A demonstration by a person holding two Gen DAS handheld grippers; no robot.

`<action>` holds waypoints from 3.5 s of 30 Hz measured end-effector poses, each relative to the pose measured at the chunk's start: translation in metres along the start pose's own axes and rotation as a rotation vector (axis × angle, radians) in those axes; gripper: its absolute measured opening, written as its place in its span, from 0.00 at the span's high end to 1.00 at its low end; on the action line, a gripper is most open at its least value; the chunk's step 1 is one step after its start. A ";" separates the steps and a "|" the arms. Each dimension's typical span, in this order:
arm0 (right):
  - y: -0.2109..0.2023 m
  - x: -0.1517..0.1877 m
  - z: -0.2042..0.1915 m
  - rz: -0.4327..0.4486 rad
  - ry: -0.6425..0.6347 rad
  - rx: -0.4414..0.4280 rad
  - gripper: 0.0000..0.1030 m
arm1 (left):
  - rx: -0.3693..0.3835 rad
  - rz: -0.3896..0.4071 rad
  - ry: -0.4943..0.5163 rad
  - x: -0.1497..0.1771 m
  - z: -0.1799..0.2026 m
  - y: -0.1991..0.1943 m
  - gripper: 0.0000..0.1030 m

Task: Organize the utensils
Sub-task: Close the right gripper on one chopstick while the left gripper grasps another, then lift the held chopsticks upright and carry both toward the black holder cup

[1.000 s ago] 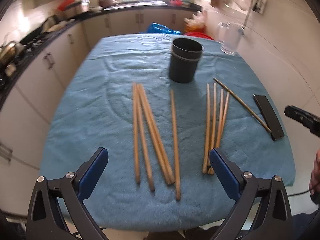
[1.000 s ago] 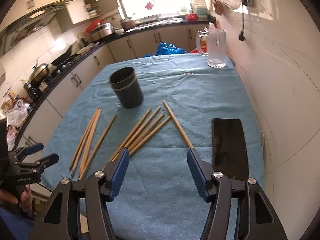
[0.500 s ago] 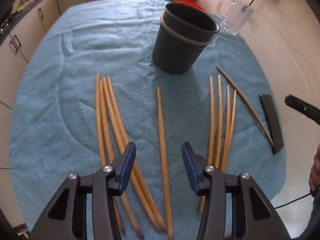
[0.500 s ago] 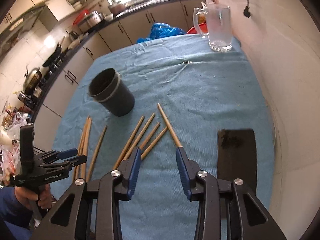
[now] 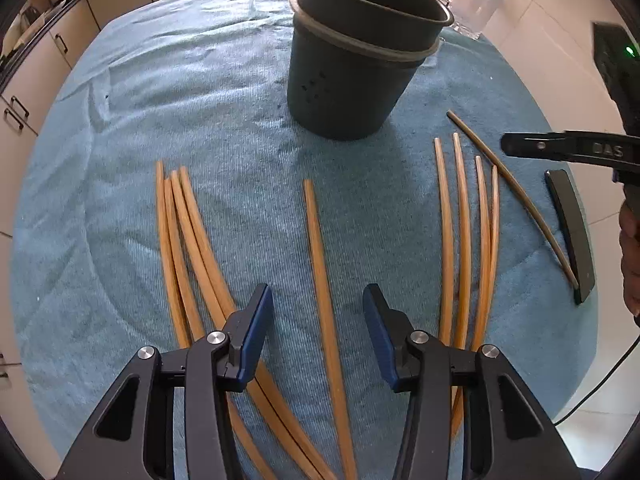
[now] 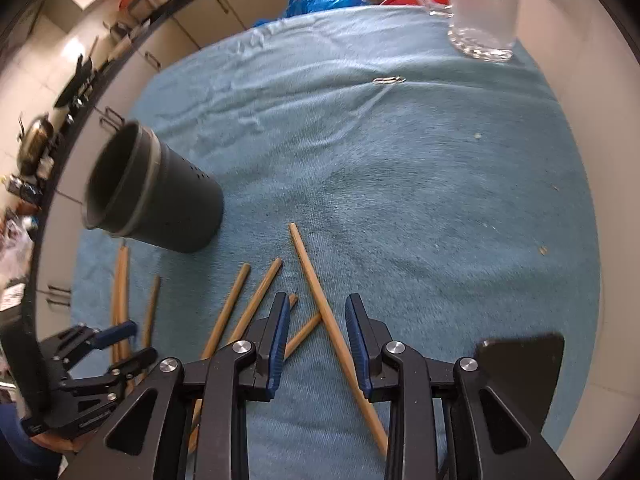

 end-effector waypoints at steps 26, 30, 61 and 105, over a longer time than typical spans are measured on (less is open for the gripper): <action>-0.066 -0.009 -0.025 0.171 -0.064 0.012 0.93 | 0.056 0.193 -0.065 -0.037 0.020 -0.048 0.94; -0.109 -0.006 -0.042 0.277 -0.051 -0.033 0.93 | 0.069 0.271 -0.083 -0.040 0.007 -0.081 0.94; -0.196 0.013 -0.055 0.481 -0.037 -0.104 0.93 | 0.036 0.472 -0.099 -0.053 0.004 -0.172 0.94; -0.190 -0.132 -0.101 0.566 0.040 -0.179 0.93 | 0.128 0.595 -0.103 -0.213 -0.019 -0.223 0.94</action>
Point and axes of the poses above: each gripper's, at about its wrist camera, not at the fingertips, and y roughly the way its jaws point, z to its right, x to its underside, the point moved 8 cm from there along y, roughly the way its jaws point, and after that the axes turned 14 degrees about z, right-handed, at the moved point
